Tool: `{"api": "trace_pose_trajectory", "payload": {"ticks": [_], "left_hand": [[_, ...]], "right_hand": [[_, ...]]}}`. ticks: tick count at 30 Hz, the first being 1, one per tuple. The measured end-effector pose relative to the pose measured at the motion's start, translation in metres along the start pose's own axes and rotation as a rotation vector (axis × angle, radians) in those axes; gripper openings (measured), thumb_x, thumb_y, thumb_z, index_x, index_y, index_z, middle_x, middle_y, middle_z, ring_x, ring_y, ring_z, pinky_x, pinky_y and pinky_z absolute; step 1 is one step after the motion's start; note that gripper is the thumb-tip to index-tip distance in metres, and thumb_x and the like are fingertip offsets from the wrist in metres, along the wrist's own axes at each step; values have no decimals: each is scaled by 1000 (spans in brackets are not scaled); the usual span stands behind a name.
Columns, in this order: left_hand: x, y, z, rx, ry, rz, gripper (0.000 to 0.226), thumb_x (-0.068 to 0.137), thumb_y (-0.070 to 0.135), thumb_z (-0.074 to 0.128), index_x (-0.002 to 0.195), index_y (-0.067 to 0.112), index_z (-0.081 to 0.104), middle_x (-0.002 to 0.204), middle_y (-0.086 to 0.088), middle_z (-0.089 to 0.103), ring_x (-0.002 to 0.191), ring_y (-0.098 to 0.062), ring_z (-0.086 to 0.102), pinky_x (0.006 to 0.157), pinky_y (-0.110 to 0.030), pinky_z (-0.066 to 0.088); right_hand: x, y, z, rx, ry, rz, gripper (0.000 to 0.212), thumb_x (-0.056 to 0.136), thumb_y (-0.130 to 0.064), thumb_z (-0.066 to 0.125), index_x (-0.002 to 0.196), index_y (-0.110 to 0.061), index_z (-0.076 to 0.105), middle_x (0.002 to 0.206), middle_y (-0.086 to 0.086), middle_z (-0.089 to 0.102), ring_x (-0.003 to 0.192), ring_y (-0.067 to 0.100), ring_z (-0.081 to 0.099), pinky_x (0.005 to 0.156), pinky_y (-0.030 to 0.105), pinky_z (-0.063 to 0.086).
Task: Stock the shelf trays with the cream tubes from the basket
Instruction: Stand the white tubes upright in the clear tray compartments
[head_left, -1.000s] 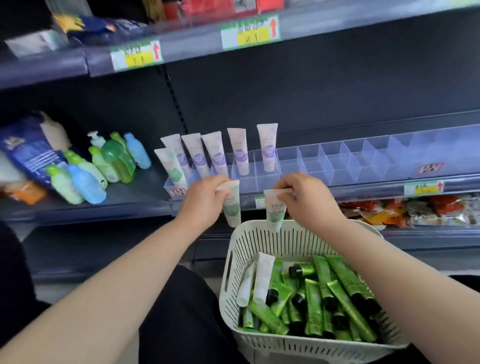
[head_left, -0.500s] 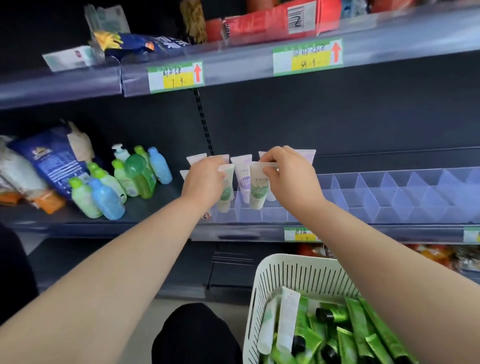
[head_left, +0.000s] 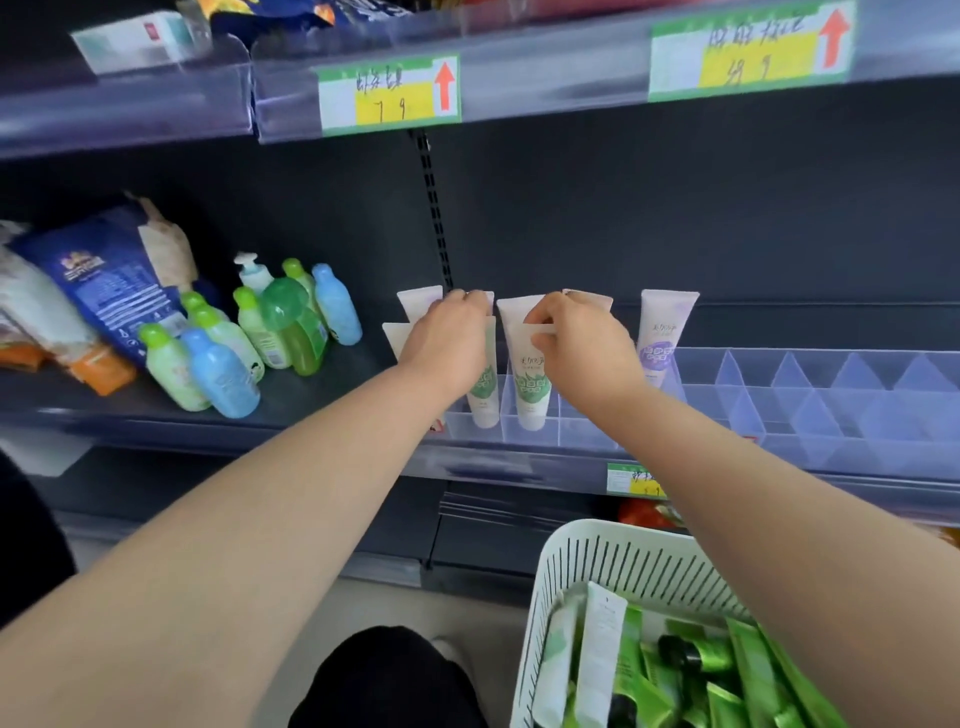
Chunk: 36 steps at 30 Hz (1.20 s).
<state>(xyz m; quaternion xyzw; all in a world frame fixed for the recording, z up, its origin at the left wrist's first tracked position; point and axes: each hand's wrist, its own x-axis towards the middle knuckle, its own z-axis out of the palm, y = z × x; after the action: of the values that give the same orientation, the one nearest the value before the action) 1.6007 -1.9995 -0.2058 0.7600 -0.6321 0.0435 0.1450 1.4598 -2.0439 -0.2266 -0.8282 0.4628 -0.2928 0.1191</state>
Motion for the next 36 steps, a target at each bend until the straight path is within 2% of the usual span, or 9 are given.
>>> {"api": "trace_pose_trajectory", "payload": {"ticks": [4, 7, 13, 18, 23, 29, 36], "left_hand": [[-2, 3, 0, -3, -8, 2, 45, 80, -12, 48, 119, 10, 54, 121, -11, 53, 111, -29, 50, 77, -34, 41], [-4, 3, 0, 6, 8, 22, 49, 80, -12, 49, 123, 11, 54, 123, -9, 53, 116, -27, 46, 84, -36, 43], [-12, -1, -10, -14, 19, 66, 62, 82, -12, 48, 138, 14, 47, 133, -7, 48, 122, -26, 45, 92, -37, 44], [-23, 1, -17, 57, 54, 148, 50, 88, -7, 49, 133, 14, 51, 143, -3, 45, 128, -24, 39, 96, -32, 37], [-36, 11, -19, 47, 50, 136, 47, 88, -4, 51, 130, 16, 52, 140, -3, 46, 128, -23, 38, 92, -33, 39], [-66, 37, 0, -17, 33, 163, 45, 86, -5, 54, 123, 19, 58, 120, -2, 56, 113, -22, 45, 75, -35, 42], [-109, 75, 49, -121, -116, 224, 31, 94, 9, 54, 123, 16, 59, 126, -5, 57, 118, -24, 48, 89, -38, 44]], "right_hand": [[1, 4, 11, -67, 16, 11, 18, 87, -11, 55, 102, -21, 58, 100, 0, 57, 70, 21, 47, 56, 29, 35], [4, 6, 12, -100, 28, 6, 24, 86, -11, 55, 108, -22, 57, 103, 1, 58, 72, 20, 47, 56, 29, 36], [1, 6, 8, -198, -9, -44, 43, 86, -10, 57, 127, -20, 50, 117, 6, 56, 100, 28, 53, 62, 32, 41], [-7, -1, 2, -189, 41, -83, 47, 86, -8, 58, 131, -18, 48, 129, 10, 47, 110, 33, 49, 80, 41, 43], [-28, 0, -10, -217, 56, -94, 47, 88, -8, 58, 132, -18, 47, 135, 8, 44, 119, 31, 42, 87, 44, 41], [-78, 30, -27, -245, 35, -53, 50, 86, -4, 57, 132, -18, 47, 133, 7, 45, 117, 31, 42, 84, 41, 38], [-152, 87, -32, -292, -52, 58, 50, 86, -4, 55, 133, -20, 46, 133, 6, 45, 117, 30, 41, 88, 45, 39]]}}
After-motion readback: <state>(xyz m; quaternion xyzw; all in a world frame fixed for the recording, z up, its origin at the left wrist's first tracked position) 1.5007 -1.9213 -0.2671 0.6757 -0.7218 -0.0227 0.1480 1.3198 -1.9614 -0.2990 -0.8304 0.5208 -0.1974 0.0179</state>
